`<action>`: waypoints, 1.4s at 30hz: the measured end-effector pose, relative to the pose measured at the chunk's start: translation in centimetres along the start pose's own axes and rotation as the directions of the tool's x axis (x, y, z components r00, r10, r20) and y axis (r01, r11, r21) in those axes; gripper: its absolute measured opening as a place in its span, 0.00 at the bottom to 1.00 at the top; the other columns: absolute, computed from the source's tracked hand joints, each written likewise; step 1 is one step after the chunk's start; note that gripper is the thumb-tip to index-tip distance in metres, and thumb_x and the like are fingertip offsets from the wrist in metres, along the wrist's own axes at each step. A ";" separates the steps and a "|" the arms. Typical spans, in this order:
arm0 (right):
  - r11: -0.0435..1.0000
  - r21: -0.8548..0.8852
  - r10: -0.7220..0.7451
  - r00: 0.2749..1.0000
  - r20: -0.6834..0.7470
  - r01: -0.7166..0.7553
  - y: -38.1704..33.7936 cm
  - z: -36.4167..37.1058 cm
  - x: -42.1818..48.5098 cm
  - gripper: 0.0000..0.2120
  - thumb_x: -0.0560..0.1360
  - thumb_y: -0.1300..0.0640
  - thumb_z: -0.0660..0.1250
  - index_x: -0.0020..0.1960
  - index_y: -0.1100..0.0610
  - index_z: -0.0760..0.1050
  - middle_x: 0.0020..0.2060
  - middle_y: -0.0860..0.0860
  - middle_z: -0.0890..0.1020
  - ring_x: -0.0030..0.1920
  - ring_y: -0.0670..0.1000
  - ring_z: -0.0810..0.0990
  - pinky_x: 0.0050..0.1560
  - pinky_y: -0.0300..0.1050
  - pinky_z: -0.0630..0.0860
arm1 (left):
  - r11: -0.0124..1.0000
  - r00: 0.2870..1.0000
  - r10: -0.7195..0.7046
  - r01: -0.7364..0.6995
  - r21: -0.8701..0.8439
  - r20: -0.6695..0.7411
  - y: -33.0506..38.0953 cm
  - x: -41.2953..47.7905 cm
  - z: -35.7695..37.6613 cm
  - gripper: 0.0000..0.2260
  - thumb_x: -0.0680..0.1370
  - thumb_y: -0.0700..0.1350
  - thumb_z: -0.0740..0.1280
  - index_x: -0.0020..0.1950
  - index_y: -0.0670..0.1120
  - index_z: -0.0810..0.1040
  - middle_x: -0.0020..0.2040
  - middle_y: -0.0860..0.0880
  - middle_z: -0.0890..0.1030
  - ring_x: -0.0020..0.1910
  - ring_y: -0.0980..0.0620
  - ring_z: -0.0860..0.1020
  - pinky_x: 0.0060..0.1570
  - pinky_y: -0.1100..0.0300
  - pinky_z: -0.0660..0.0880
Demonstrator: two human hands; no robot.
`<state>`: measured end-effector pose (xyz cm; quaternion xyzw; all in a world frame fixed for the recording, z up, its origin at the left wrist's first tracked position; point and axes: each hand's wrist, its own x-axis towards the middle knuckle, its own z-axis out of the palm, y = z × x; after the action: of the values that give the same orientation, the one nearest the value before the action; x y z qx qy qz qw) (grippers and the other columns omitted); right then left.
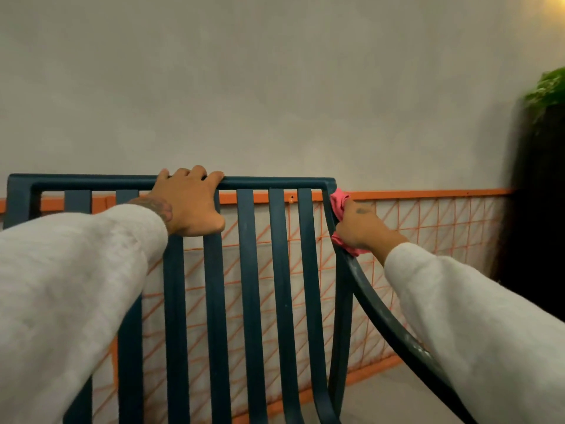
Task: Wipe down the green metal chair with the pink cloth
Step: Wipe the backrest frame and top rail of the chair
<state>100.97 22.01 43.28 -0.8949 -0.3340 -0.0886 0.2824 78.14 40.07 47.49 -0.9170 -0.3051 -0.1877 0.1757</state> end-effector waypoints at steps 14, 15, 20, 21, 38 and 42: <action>0.941 -0.181 -0.310 0.944 -0.117 0.287 2.3 0.7 -2.6 0.26 0.75 0.67 0.65 0.69 0.50 0.70 0.51 0.55 0.79 0.48 0.54 0.77 0.47 0.43 0.73 | 1.000 1.000 0.021 -0.021 0.000 0.011 0.0 -0.2 0.1 0.39 0.71 0.56 0.67 0.79 0.51 0.54 0.72 0.44 0.67 0.70 0.40 0.67 0.72 0.37 0.59; 0.947 -0.199 -0.274 0.958 -0.084 0.253 2.6 0.6 -2.8 0.26 0.75 0.67 0.64 0.70 0.50 0.70 0.51 0.55 0.80 0.46 0.53 0.78 0.46 0.43 0.75 | 1.000 1.000 0.025 -0.025 0.000 0.013 0.0 -0.2 0.0 0.39 0.71 0.57 0.67 0.79 0.51 0.54 0.72 0.44 0.67 0.70 0.40 0.67 0.72 0.36 0.59; 0.989 0.096 -0.097 0.983 -0.158 0.113 0.9 -1.5 -2.1 0.25 0.76 0.67 0.64 0.70 0.51 0.72 0.54 0.54 0.79 0.38 0.50 0.79 0.34 0.39 0.76 | 1.000 0.999 0.031 -0.031 0.000 0.008 0.0 -0.3 0.3 0.40 0.70 0.57 0.67 0.78 0.51 0.55 0.72 0.43 0.67 0.70 0.39 0.67 0.72 0.36 0.58; 0.974 0.183 -0.093 0.971 -0.220 0.134 -0.1 -1.7 -1.9 0.27 0.75 0.68 0.65 0.71 0.52 0.71 0.55 0.52 0.78 0.38 0.48 0.79 0.34 0.36 0.75 | 0.999 0.999 0.033 -0.033 0.001 0.007 0.0 -0.3 0.4 0.41 0.69 0.58 0.65 0.78 0.51 0.55 0.71 0.43 0.67 0.70 0.39 0.67 0.72 0.36 0.58; 0.972 0.162 -0.126 0.958 -0.256 0.171 2.6 14.4 -10.1 0.26 0.74 0.66 0.70 0.69 0.51 0.74 0.73 0.51 0.69 0.67 0.57 0.71 0.68 0.47 0.68 | 1.000 1.000 0.016 -0.016 -0.017 0.008 0.1 -0.8 0.6 0.47 0.60 0.61 0.57 0.79 0.50 0.54 0.72 0.42 0.67 0.72 0.38 0.65 0.74 0.35 0.53; 0.961 0.182 -0.145 0.943 -0.301 0.206 1.0 11.8 -7.9 0.24 0.75 0.70 0.66 0.67 0.53 0.75 0.67 0.52 0.74 0.61 0.55 0.76 0.64 0.45 0.73 | 1.000 1.000 0.014 -0.014 -0.022 0.004 0.2 -0.9 0.6 0.47 0.60 0.61 0.57 0.79 0.50 0.54 0.72 0.42 0.67 0.72 0.38 0.65 0.74 0.34 0.53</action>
<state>95.24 23.71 30.38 -0.8042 -0.3763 -0.2054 0.4116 77.80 39.72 46.53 -0.9214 -0.2967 -0.1880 0.1661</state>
